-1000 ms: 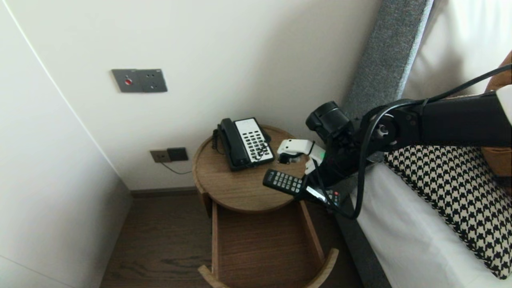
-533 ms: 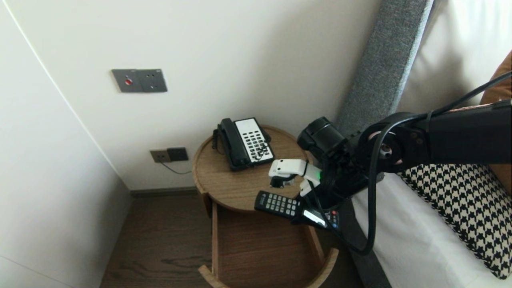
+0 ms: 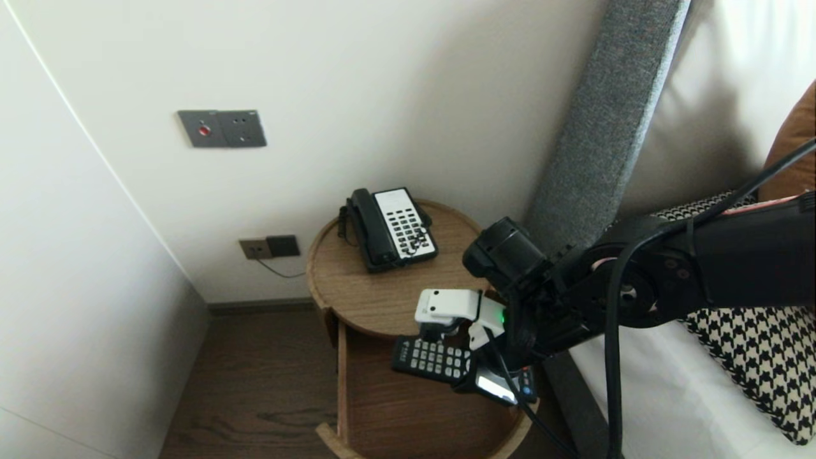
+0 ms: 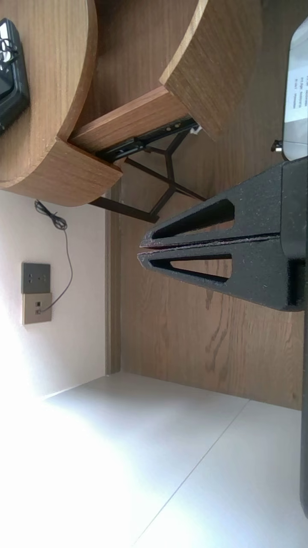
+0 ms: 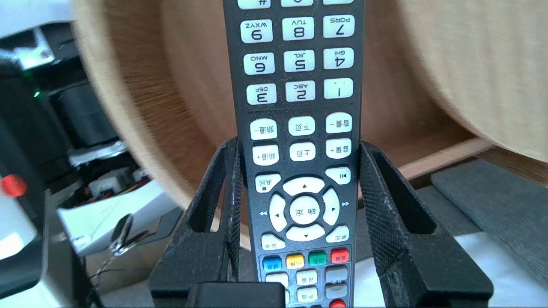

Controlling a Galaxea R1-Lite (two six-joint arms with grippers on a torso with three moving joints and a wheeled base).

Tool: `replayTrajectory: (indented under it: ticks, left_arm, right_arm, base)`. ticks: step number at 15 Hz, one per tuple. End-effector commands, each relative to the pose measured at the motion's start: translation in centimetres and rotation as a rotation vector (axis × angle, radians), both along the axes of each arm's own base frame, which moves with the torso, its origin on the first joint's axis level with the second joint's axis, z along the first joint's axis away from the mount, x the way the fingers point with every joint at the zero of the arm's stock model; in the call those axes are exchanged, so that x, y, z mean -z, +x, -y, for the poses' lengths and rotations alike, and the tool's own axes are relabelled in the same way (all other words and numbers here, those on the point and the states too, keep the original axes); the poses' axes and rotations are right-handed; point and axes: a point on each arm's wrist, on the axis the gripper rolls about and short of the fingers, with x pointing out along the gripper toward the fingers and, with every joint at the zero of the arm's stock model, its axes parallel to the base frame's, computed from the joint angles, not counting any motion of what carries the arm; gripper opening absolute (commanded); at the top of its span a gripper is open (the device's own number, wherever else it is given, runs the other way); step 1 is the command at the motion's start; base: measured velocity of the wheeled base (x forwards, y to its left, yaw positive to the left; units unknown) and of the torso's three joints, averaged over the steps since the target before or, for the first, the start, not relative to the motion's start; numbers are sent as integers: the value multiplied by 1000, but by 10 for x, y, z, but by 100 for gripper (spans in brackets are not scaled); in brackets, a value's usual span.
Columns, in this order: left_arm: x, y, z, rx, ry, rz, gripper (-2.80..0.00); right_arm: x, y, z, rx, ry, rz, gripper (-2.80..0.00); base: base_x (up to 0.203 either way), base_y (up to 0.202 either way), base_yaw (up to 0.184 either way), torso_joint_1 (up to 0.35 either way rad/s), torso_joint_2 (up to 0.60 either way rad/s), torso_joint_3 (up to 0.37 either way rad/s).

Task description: Put the remote controls on the table in the drawer one by one

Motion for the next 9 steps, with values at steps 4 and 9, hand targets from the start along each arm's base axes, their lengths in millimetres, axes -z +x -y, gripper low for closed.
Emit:
replayTrajectory:
  ticks: [4,9]
  left_arm:
    - [0,0,0,0,-1,1,-280]
    - [0,0,0,-1,-1,0,-280]
  right_arm:
    - [11,-8,-12,-45,-25,-23,-280]
    - [22,-3,-26,-85,-50,-22,-280]
  base:
    - [0,0,0,0,0,0]
    - [0,0,0,0,0,0]
